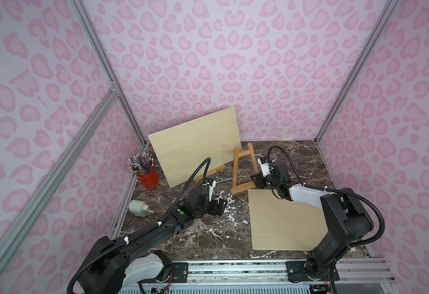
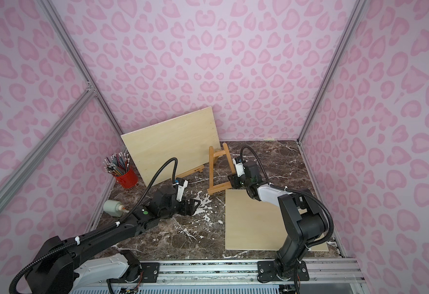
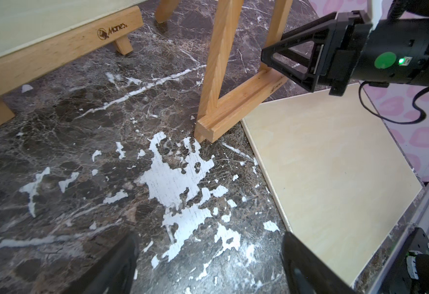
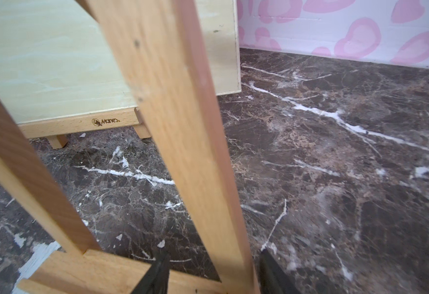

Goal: Disassemble the easel
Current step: Pick up the easel at the center of the board.

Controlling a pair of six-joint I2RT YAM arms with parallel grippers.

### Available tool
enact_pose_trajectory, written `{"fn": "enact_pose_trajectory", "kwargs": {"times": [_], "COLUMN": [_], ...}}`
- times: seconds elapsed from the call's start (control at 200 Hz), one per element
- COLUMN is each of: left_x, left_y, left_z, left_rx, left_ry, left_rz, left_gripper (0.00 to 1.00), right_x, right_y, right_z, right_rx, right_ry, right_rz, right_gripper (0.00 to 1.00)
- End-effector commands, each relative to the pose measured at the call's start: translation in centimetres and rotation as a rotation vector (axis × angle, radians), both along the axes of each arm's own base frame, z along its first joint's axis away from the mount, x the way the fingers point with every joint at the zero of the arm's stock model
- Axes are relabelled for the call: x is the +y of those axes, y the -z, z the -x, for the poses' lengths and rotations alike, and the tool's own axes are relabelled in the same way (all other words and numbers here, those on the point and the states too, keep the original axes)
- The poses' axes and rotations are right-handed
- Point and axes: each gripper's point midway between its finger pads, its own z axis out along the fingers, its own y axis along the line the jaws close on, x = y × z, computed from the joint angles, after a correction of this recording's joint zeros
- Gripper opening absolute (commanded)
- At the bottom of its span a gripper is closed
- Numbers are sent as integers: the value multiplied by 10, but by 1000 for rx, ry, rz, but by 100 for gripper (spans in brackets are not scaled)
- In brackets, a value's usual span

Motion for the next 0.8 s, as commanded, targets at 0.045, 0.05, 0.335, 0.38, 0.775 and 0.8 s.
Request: {"fn": "enact_pose_trajectory", "kwargs": {"times": [0.045,0.05,0.335,0.38,0.775,0.8], "left_x": [4,5,11,11,13,14], "left_y": [0,1,0,0,-8,-10], "left_z": [0,0,-4,-4,-16,-18], "left_rx": [1,2,-4,-3,-1,-1], "left_ry": [11,11,-3,-3,-11,-14], "left_rz": [0,0,2,2,33,40], "left_gripper": [90,90,90,90,90,90], "right_x": [0,-1,1,2,8,8], "right_y": [-6,-6,-5,-6,-41,-45], "right_z": [-13,-14,-14,-13,-14,-13], "right_rx": [-72,-74,-109,-114,-194,-199], "right_ry": [19,20,19,17,4,3], "right_rz": [1,2,25,30,75,76], "right_gripper": [47,46,28,26,8,7]}}
